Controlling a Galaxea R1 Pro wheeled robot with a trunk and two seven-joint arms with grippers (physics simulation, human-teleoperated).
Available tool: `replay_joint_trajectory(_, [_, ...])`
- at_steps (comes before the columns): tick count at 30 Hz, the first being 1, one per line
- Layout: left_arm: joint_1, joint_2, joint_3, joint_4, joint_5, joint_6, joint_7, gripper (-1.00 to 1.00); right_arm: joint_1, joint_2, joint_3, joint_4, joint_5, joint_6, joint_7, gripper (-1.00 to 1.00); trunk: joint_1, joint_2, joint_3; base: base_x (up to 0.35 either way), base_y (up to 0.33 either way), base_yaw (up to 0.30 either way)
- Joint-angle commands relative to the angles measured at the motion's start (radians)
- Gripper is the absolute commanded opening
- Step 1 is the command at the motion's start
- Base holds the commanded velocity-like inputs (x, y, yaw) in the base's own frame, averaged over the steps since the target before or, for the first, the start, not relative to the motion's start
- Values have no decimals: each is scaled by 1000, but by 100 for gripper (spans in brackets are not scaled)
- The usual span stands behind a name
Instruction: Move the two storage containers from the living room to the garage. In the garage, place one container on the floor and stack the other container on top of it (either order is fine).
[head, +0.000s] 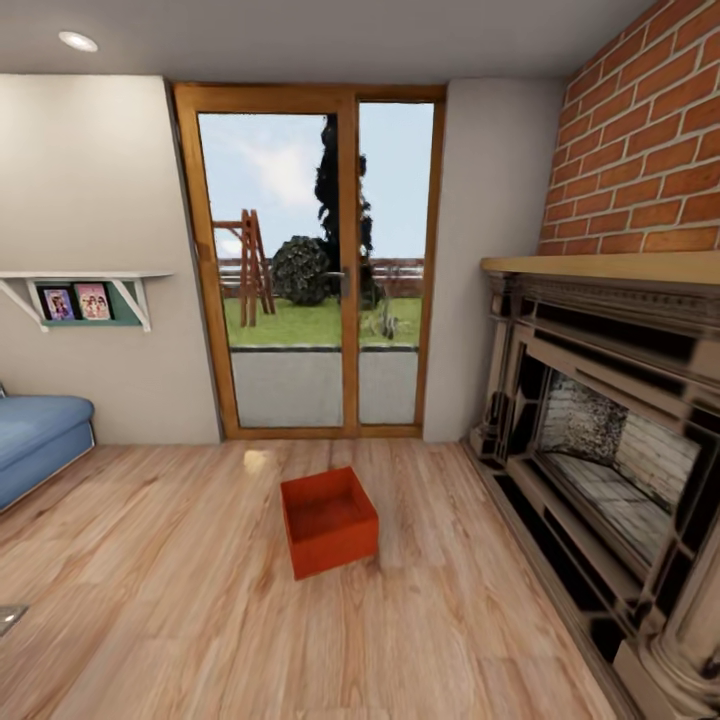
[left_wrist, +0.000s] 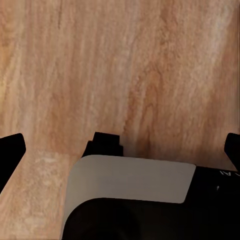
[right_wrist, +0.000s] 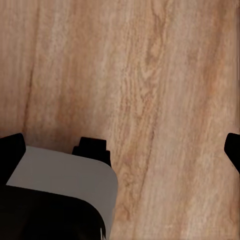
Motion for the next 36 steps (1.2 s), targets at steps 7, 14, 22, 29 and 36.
replay_joint_trajectory(7, [0, 1, -8, 0, 9, -1, 0, 100, -1, 1, 10, 3, -8, -3, 2, 100, 0, -1, -1, 309, -116, 0])
replay_joint_trajectory(14, [0, 1, -8, 0, 9, -1, 0, 100, -1, 4, 3, 3, -12, 0, 1, 100, 0, -1, -1, 301, -137, 0])
replay_joint_trajectory(22, [0, 1, -8, 0, 9, -1, 0, 100, -1, 2, -1, 3, -15, -1, 1, 100, 0, -1, -1, 290, -185, 159])
replay_joint_trajectory(29, [0, 1, -8, 0, 9, -1, 0, 100, -1, 0, -1, 3, -15, -1, 1, 100, 0, -1, -1, 289, -194, 266])
replay_joint_trajectory(36, [0, 1, -8, 0, 9, -2, 0, 100, -1, 0, -1, 3, -15, -1, 1, 100, 0, -1, -1, 289, -194, 268])
